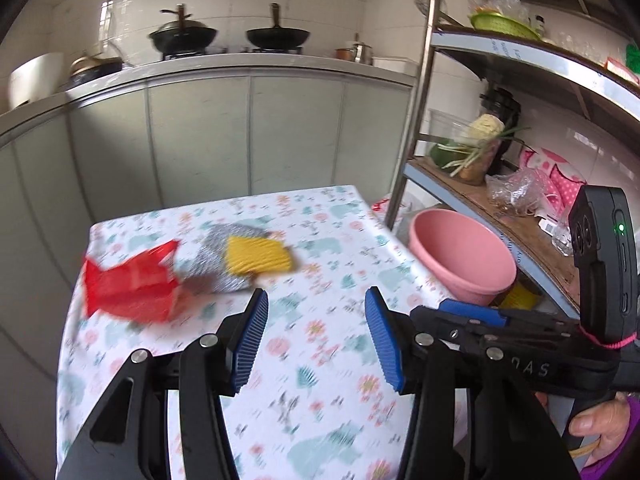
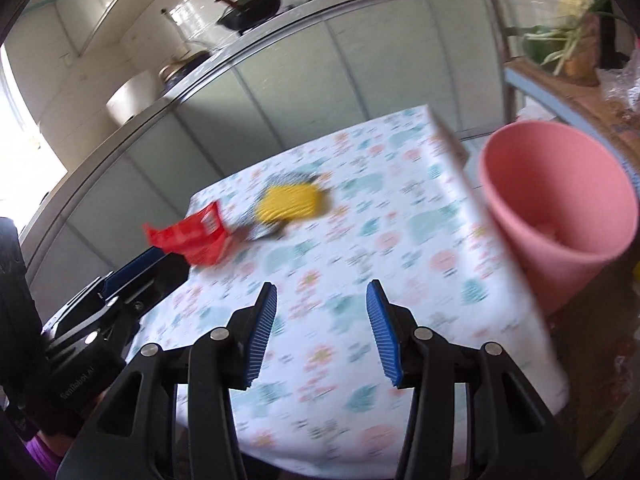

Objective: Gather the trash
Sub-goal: 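Move both open tools back over the table toward the steel wool pad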

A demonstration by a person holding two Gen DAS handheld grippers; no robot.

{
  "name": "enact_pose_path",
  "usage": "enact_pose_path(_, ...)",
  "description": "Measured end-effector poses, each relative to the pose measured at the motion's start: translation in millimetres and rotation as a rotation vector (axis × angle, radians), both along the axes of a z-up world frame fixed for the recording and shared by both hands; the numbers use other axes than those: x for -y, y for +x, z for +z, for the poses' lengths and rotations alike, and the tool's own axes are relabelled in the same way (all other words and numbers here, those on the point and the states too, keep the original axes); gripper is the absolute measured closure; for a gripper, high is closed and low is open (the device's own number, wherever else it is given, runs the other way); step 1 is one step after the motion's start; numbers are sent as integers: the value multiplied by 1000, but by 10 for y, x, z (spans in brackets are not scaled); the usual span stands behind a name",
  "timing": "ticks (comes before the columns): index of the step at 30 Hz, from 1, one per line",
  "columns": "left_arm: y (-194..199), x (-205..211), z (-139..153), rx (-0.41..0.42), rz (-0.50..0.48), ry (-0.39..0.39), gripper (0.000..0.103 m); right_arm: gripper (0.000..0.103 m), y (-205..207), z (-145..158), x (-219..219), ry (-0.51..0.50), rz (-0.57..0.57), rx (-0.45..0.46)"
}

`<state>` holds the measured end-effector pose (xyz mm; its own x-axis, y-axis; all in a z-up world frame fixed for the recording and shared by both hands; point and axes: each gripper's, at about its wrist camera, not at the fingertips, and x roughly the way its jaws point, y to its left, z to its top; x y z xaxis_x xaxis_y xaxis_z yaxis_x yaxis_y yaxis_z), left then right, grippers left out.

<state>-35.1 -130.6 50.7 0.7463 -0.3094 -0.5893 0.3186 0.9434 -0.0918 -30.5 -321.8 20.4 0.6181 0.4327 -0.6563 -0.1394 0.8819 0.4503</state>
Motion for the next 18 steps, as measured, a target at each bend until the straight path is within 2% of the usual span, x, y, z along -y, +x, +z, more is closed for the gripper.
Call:
enact_pose_path(6, -340, -181, 34, 42, 35, 20, 53, 55, -182, 77, -322, -43, 38, 24)
enact_pose_path(12, -586, -304, 149, 81, 74, 12, 53, 55, -353, 265, -434, -78, 17, 92)
enact_pose_path(18, -820, -408, 250, 115, 98, -1, 53, 55, -503, 395, -512, -89, 38, 105)
